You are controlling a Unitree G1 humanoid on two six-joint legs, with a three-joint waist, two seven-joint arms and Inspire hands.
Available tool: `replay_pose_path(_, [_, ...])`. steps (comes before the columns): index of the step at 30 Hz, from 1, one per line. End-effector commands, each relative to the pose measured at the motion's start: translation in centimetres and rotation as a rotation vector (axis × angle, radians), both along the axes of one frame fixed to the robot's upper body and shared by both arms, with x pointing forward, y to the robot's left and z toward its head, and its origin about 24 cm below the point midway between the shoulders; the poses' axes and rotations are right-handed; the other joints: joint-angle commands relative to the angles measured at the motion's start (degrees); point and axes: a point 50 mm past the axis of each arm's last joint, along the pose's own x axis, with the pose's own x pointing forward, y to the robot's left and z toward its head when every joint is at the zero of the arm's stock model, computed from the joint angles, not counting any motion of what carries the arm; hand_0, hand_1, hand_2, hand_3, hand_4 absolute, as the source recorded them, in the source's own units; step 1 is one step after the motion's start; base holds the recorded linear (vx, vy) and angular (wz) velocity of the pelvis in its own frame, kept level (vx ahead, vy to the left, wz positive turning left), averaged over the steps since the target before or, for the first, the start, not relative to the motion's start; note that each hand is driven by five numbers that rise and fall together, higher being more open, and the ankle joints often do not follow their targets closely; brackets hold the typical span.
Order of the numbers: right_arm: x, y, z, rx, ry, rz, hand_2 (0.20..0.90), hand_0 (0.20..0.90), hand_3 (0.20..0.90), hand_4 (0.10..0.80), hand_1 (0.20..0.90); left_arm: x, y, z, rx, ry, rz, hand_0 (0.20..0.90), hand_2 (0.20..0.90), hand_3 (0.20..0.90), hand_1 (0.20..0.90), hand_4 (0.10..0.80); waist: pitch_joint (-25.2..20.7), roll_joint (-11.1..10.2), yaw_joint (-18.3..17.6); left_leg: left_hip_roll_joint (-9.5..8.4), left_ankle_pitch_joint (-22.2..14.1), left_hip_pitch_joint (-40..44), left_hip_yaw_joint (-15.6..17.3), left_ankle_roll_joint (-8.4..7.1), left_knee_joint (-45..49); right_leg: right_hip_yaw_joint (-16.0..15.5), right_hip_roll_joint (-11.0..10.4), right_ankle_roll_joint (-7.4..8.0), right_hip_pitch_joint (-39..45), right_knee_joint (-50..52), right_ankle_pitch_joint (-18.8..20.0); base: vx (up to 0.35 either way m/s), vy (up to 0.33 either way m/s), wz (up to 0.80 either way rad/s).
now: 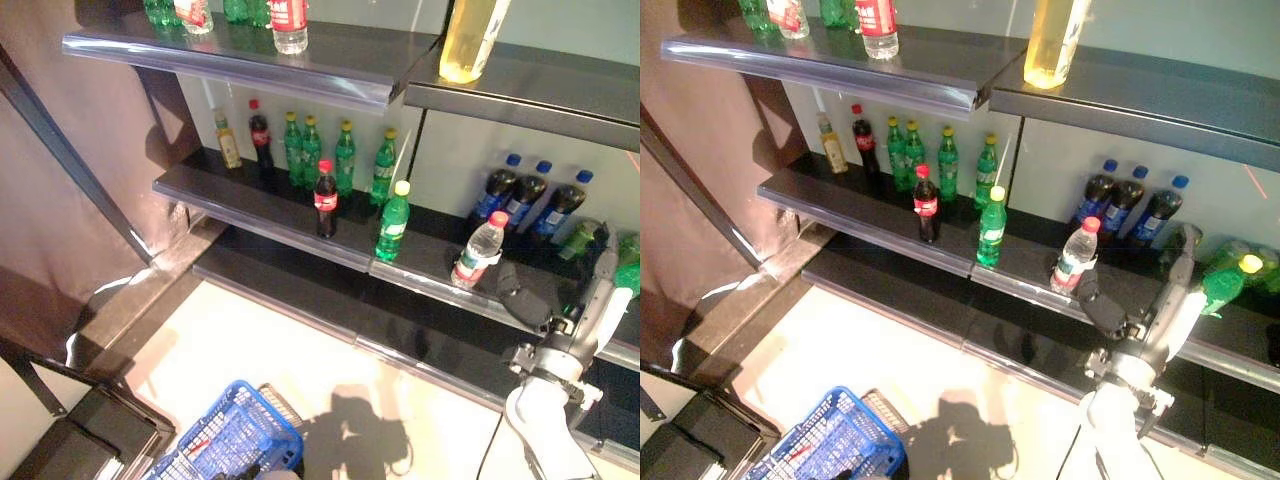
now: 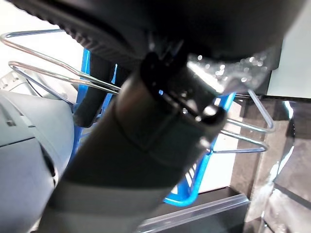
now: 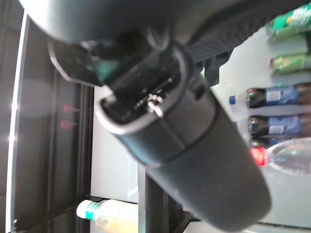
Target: Pick up the drink and place into the basket.
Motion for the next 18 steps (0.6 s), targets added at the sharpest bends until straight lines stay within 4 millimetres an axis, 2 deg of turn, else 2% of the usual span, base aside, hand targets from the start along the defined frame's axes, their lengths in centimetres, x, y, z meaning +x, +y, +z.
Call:
replay_pose_path(1, [2.4,0.5,7.0,-0.045,-0.337,0.053,0.900,0.900,0.900,0.800,0.900,6.1,-2.8,1.2,-0.079,-0.251,-0.106,0.300,0.300,0.200,0.300,0.100,5.7,0.4,1.5,0.36,-10.2,-0.6,-4.7,-1.70,9.9,-2.8,-0.6,-1.83,-7.8,5.8,2.5,-0.263,0.036,-0.19])
replay_pose_path(3, [3.6,1.0,8.6,-0.028,-0.394,0.044,0.900,0.900,0.900,0.800,0.900,7.6,-2.8,1.7,-0.080,-0.298,-0.105,0.300,0.300,0.200,0.300,0.100,8.8,0.9,1.8,-0.09,-10.4,-4.2,-5.1,-1.29,12.6,-2.7,-0.9,-2.54,-11.9,9.3,2.1,-0.241,0.046,-0.12])
replay_pose_path(6, [4.4,1.3,9.1,0.020,-0.418,0.033,0.900,0.900,0.900,0.800,0.900,8.2,-3.2,1.9,-0.086,-0.327,-0.114,0.300,0.300,0.200,0.300,0.100,11.5,1.3,2.2,-0.81,-10.9,-6.8,-5.0,-0.90,15.0,-2.8,-1.5,-3.04,-14.7,12.3,1.7,-0.125,0.056,-0.11])
replay_pose_path(9, [4.8,1.6,9.9,-0.021,-0.458,-0.016,0.900,0.900,0.900,0.800,0.900,8.8,-3.8,2.1,-0.100,-0.361,-0.130,0.300,0.300,0.200,0.300,0.100,14.0,2.2,2.4,-1.76,-11.1,-9.5,-5.0,-0.56,16.8,-3.1,-2.3,-3.41,-17.3,14.2,1.6,-0.087,0.081,-0.05])
replay_pose_path(18, [5.7,1.4,12.4,-0.043,-0.527,-0.037,0.900,0.900,0.900,0.800,0.900,11.0,-4.8,3.2,-0.146,-0.453,-0.152,0.300,0.300,0.200,0.300,0.100,17.9,4.0,2.2,-2.63,-10.3,-13.3,-4.4,-0.17,18.2,-2.0,-2.3,-3.55,-21.3,16.1,1.7,-0.047,0.049,-0.08])
